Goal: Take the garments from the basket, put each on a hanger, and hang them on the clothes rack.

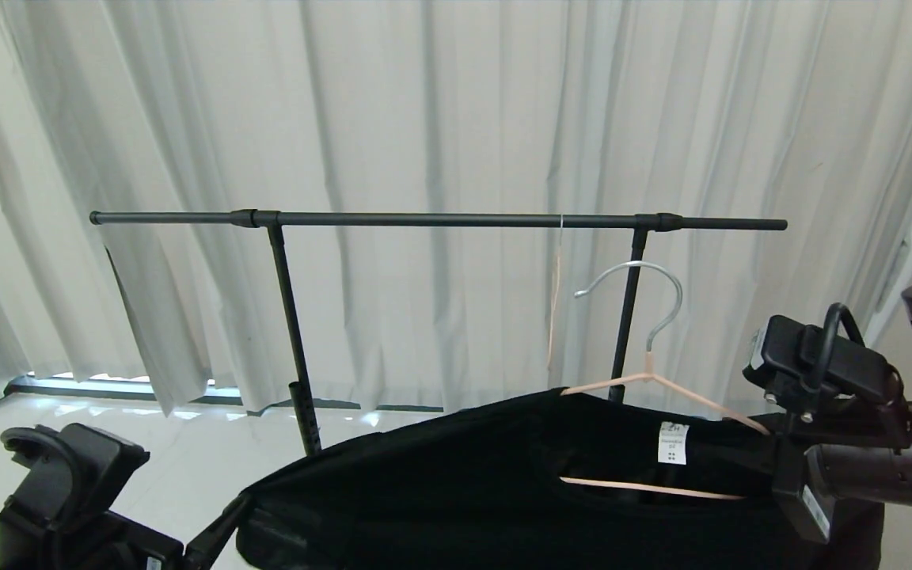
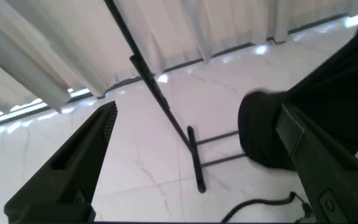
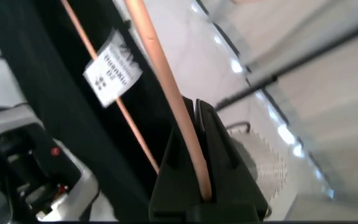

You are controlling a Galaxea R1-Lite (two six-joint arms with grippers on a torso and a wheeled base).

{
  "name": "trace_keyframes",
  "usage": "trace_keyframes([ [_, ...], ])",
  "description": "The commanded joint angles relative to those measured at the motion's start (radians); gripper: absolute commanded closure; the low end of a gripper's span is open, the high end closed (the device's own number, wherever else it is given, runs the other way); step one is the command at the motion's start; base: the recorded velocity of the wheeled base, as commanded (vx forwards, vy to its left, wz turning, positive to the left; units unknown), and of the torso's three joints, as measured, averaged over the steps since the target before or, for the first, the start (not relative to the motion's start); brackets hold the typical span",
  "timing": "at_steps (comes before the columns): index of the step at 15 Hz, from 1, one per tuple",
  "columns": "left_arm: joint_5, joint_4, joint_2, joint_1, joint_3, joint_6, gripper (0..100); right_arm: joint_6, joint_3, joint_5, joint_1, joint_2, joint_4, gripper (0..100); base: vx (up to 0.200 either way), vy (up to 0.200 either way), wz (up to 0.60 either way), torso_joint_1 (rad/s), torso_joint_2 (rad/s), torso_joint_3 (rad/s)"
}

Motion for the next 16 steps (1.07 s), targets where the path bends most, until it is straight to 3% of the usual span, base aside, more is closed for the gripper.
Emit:
trace_keyframes([
  [1,0.003,0.0,0.005,0.019,-0.066,0.0,0,0.004,-0.013,-0.025,-0.03,0.02,0.014,100,0.0,0.0,0.0,0.0,0.0,0.0],
  [3,0.003,0.0,0.015,0.019,-0.141,0.008,0,0.069,-0.042,-0.078,-0.038,0.057,0.014,100,0.0,0.0,0.0,0.0,0.0,0.0],
  [6,-0.001,0.0,0.015,-0.02,-0.146,0.011,0,0.159,-0.09,-0.092,-0.035,0.082,0.012,100,0.0,0.0,0.0,0.0,0.0,0.0],
  [8,0.008,0.0,0.054,-0.02,-0.135,0.011,0,0.159,-0.085,-0.124,-0.033,0.076,0.023,100,0.0,0.0,0.0,0.0,0.0,0.0],
  [10,0.095,0.0,0.084,-0.01,-0.127,0.014,0,0.161,-0.084,-0.213,-0.003,0.069,0.098,100,0.0,0.0,0.0,0.0,0.0,0.0],
  [12,0.152,0.0,0.091,-0.012,-0.143,0.017,0,0.162,-0.082,-0.226,0.002,0.069,0.106,100,0.0,0.0,0.0,0.0,0.0,0.0],
  [16,0.154,0.0,0.087,-0.012,-0.146,0.017,0,0.162,-0.082,-0.227,0.017,0.068,0.107,100,0.0,0.2,0.0,-0.001,0.0,0.002],
])
